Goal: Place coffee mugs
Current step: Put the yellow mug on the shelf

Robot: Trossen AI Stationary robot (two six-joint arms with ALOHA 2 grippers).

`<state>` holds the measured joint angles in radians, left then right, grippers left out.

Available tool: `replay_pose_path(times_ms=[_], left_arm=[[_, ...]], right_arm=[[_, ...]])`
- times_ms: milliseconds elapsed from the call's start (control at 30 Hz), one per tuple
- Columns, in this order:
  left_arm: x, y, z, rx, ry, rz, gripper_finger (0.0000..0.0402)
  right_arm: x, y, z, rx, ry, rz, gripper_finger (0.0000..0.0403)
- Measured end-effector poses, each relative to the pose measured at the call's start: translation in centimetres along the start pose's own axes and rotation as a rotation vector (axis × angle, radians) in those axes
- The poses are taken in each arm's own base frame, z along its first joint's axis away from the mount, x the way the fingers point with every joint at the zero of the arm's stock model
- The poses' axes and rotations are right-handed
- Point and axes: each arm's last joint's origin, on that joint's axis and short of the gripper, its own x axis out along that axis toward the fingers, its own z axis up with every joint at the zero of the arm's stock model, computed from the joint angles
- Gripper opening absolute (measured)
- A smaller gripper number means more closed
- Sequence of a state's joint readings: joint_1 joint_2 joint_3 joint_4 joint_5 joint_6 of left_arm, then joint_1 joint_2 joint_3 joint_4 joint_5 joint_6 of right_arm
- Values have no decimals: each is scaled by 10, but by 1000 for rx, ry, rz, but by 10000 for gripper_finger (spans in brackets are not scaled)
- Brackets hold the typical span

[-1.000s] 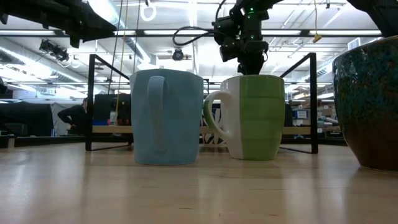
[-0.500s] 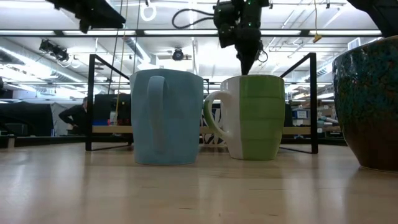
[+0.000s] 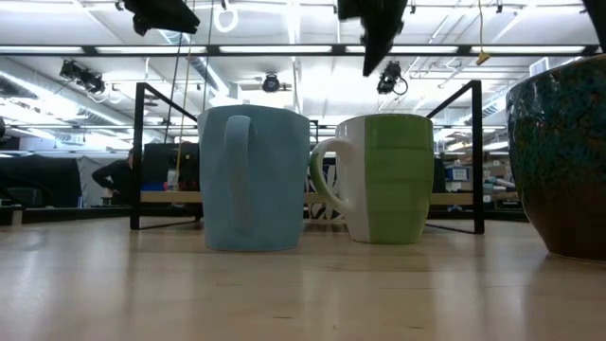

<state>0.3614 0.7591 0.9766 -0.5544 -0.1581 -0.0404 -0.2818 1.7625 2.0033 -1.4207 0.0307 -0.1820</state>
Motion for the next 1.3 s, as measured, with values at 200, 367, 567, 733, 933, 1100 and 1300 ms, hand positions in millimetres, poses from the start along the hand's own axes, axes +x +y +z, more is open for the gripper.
replay_pose_path(times_ms=[200, 367, 567, 733, 933, 1100, 1300], left_arm=[[0, 0, 0, 0, -3, 1, 135], [0, 0, 0, 1, -1, 1, 135], [0, 0, 0, -7, 4, -1, 135], [6, -2, -1, -22, 23, -28, 135], [14, -4, -1, -12, 37, -34, 135], [17, -8, -2, 21, 49, -80, 135], [25, -8, -1, 70, 55, -77, 134]], right_arm=[[-10, 46, 4, -62, -38, 55, 156], [-9, 81, 3, -94, -25, 132, 156], [4, 115, -10, -125, 93, 173, 156], [26, 144, -26, -183, 203, 182, 155], [51, 160, -36, -214, 237, 189, 155], [55, 160, -38, -191, 250, 183, 155], [47, 151, -38, -183, 210, 121, 155]])
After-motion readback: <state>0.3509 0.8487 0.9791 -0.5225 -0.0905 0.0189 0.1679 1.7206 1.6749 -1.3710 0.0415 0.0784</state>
